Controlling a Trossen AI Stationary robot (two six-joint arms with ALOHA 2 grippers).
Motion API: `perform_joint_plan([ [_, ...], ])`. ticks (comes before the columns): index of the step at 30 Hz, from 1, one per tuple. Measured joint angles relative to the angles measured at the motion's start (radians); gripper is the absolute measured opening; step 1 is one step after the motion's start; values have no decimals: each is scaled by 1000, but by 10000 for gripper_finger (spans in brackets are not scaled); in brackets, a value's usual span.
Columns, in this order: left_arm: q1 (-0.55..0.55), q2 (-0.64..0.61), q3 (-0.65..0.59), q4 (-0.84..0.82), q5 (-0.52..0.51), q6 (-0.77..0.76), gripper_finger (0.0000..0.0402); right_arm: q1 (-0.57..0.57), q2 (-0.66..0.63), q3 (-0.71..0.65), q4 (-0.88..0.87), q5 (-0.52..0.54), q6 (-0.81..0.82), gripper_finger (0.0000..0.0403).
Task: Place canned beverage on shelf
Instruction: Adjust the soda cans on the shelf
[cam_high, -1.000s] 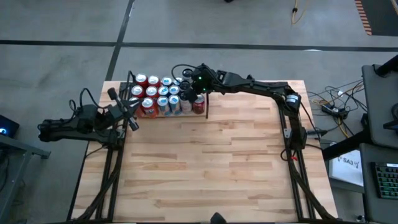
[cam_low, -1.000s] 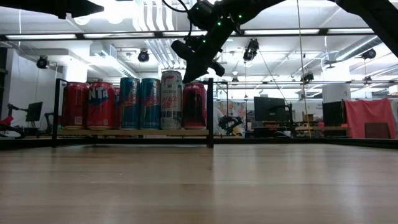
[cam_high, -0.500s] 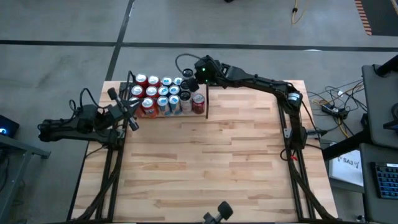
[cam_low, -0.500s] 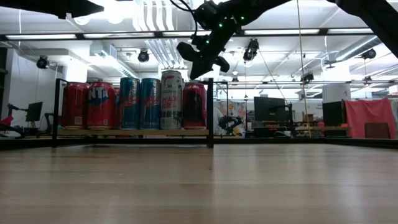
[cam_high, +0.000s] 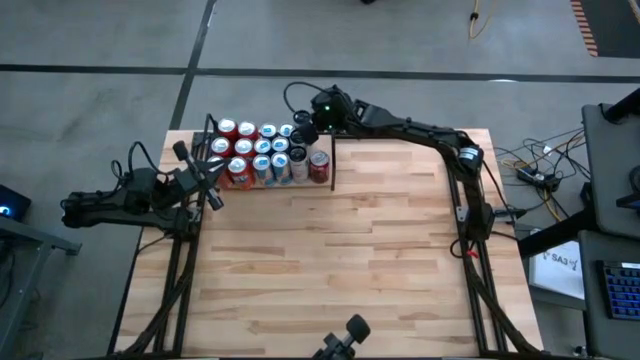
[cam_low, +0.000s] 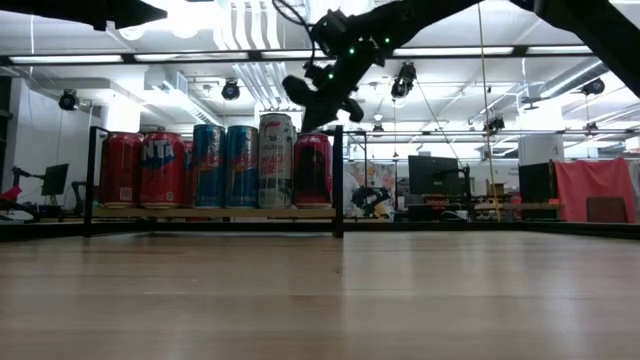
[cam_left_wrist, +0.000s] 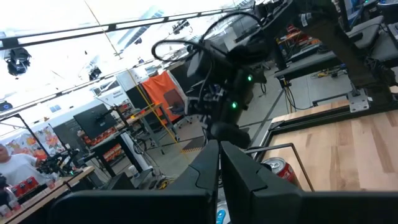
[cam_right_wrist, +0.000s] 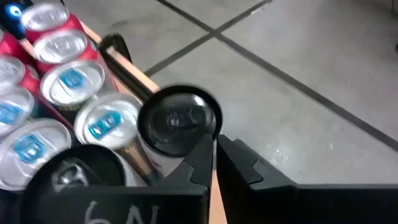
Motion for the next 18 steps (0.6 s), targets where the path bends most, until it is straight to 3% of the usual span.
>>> perform_joint_plan([
  [18, 0, 0, 0, -7, 0, 0, 0, 19, 36, 14, 0, 11, 1, 9],
])
